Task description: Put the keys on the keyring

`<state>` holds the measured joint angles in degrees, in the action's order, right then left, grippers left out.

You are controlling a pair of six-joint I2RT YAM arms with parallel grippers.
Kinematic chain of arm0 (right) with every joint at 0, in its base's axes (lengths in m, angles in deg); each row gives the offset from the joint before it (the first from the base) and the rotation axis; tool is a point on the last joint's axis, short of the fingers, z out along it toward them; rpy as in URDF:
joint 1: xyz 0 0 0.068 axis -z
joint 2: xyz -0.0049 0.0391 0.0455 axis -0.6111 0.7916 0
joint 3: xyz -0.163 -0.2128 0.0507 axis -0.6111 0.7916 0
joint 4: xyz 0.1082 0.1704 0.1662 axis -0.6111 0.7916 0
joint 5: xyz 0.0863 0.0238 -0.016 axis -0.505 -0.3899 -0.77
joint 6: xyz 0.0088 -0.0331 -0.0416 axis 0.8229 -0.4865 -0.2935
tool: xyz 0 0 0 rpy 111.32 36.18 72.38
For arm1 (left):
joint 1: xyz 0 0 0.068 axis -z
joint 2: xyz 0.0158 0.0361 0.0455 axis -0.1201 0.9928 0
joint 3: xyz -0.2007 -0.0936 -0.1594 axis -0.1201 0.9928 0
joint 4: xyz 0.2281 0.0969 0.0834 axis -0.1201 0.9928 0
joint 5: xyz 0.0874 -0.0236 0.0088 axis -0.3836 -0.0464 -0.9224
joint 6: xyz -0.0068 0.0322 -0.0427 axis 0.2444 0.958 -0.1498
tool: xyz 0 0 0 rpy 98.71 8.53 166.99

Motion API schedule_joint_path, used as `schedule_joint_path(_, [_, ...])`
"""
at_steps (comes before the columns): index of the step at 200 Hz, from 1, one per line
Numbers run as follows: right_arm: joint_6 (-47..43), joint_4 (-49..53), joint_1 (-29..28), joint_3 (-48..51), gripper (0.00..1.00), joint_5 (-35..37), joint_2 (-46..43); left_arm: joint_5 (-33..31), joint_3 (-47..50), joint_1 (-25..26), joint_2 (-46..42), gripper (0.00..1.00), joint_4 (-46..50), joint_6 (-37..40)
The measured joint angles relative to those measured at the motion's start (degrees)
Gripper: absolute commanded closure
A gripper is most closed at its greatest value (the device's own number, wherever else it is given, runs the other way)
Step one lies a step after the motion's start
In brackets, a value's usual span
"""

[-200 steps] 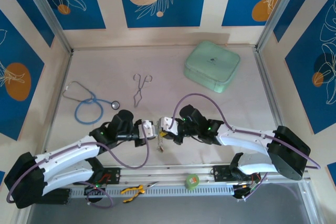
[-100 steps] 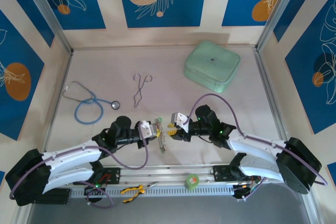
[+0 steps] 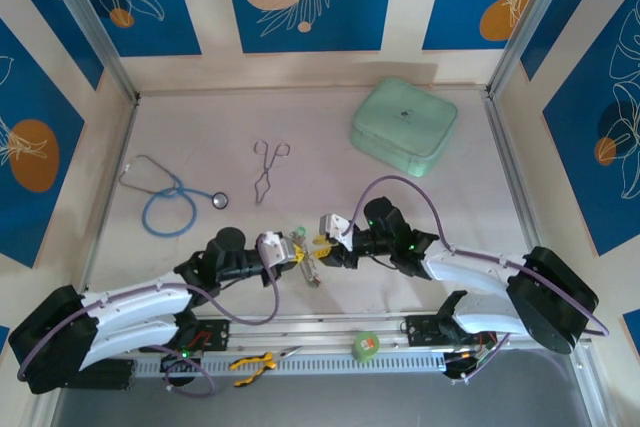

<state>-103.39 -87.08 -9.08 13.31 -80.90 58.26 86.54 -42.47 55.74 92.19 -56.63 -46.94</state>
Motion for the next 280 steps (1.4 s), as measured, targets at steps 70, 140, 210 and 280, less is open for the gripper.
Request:
schedule_joint_path(70, [-0.2,-0.3,0.0,-1.3,0.71,-4.3,3.0,-0.5,0.5,0.5,-1.0,1.00,-1.2,0.0])
schedule_joint_path(140, [-1.3,-0.6,-0.1,-4.1,0.80,-5.5,6.3,-1.0,0.9,0.5,-1.0,1.00,-1.2,0.0])
schedule_joint_path(210, [-2.4,-0.1,0.0,-4.3,0.78,-6.1,7.0,-1.0,1.1,0.6,-1.0,1.00,-1.3,0.0])
schedule_joint_path(280, [-3.2,0.3,0.0,-4.3,0.80,-6.0,7.4,-1.0,1.1,0.6,-1.0,1.00,-1.2,0.0])
